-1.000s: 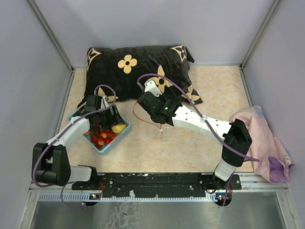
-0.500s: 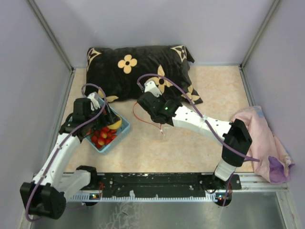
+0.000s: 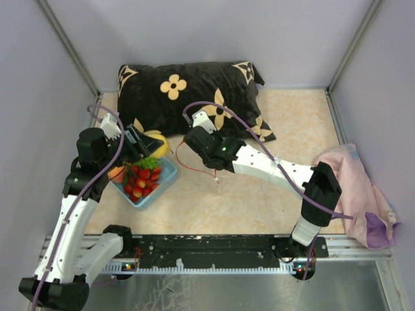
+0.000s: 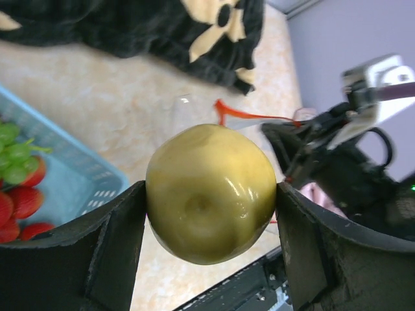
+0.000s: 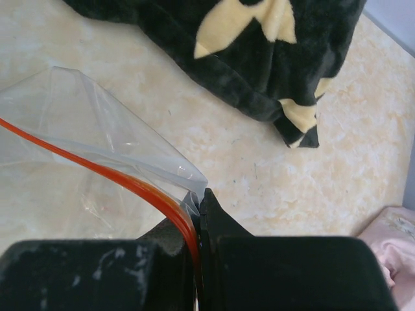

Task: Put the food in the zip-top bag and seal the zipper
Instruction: Pick up the fake fruit from the bin, then place the fake fruit in the zipper food storage bag.

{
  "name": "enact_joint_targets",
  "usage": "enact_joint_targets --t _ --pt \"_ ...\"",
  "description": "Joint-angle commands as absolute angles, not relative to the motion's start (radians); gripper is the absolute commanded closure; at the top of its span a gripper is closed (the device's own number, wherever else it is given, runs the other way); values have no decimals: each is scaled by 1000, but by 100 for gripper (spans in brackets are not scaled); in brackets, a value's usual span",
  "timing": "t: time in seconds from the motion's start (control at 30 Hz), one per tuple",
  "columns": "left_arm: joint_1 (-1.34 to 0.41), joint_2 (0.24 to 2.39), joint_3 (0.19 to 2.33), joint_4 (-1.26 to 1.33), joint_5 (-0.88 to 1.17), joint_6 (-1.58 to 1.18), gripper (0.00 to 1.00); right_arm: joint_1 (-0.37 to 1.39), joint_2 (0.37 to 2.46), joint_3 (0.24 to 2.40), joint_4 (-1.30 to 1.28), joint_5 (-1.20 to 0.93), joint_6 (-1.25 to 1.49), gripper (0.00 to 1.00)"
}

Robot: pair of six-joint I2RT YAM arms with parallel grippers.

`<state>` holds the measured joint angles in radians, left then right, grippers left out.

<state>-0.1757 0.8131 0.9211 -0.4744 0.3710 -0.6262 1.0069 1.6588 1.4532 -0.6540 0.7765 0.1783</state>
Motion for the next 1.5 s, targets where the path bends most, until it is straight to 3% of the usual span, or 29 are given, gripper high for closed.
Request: enact_joint_targets --t 0.0,0.37,0.6,1.13,1.47 --pt "-190 819 996 -379 448 -682 53 1022 1680 1530 -607 775 180 100" --pt "-294 850 966 -210 441 -795 55 1033 1711 1580 -595 727 207 100" --pt "-457 923 953 -276 216 -712 52 1035 1710 1600 -594 698 228 100" --pt "-488 912 824 -374 9 -697 44 1006 1599 1519 -516 626 303 100" --pt "-495 905 833 -298 102 -714 41 1007 1606 1507 -471 546 310 100"
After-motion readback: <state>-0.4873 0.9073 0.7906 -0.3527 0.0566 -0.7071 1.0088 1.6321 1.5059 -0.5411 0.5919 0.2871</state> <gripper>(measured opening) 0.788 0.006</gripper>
